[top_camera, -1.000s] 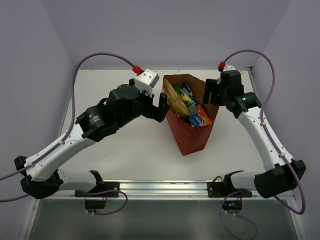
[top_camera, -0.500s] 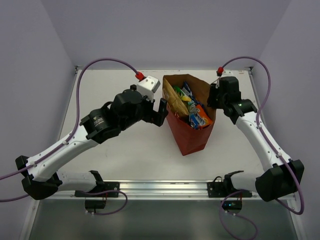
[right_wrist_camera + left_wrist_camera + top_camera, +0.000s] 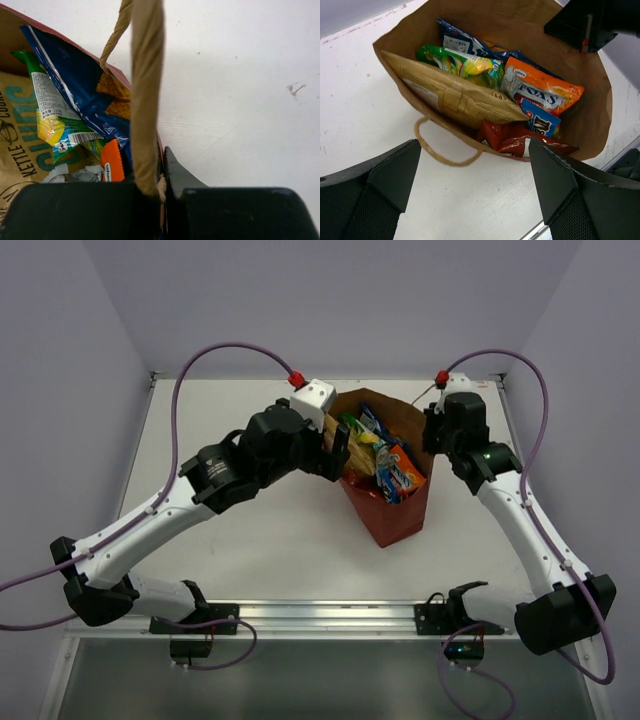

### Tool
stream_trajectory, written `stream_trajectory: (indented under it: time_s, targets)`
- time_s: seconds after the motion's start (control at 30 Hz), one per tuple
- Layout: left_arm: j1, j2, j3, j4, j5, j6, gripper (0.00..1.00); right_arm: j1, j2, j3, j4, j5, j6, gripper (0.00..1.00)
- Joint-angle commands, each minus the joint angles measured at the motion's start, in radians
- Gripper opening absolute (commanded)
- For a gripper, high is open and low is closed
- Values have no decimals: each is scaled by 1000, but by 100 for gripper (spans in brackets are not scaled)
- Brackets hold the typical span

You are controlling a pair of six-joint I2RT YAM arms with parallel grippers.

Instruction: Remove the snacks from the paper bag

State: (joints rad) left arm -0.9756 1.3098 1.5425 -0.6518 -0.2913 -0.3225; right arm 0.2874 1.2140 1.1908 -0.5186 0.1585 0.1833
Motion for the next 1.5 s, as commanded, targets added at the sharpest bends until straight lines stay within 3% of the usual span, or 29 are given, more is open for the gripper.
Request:
stream_trajectory:
  time_s: [0.0,0.23,0.47,0.8,1.0,1.17,1.2,1.3,1.33,1.37,1.47]
  targets:
    - [5,58,94,43,17,7,97,-7,-74,89,193,99,-76,0]
    - [5,181,197,58,69,28,95,-2,-94,105,247,81,-153,0]
    - [5,287,142,222,151,-65,93,50,-146,50,304,136,-177,0]
    - [2,491,126,353,241,-210,79,91,-199,-45,342,250,-159,0]
    - [-9,554,114,405,245,-216,71,96,-218,-91,350,262,-131,0]
    - [-9,598,130,429,228,-207,58,104,-228,-106,351,265,-131,0]
    - [-9,602,128,435,228,-204,45,104,-228,-108,354,265,-130,0]
    - [-9,600,128,445,228,-196,19,105,-228,-109,353,265,-130,0]
    - [-9,589,125,445,231,-193,4,105,-228,-109,351,271,-127,0]
    - [-9,580,119,443,233,-191,0,105,-228,-112,350,274,-128,0]
    - [-9,513,88,422,209,-181,0,105,-234,-120,354,294,-131,0]
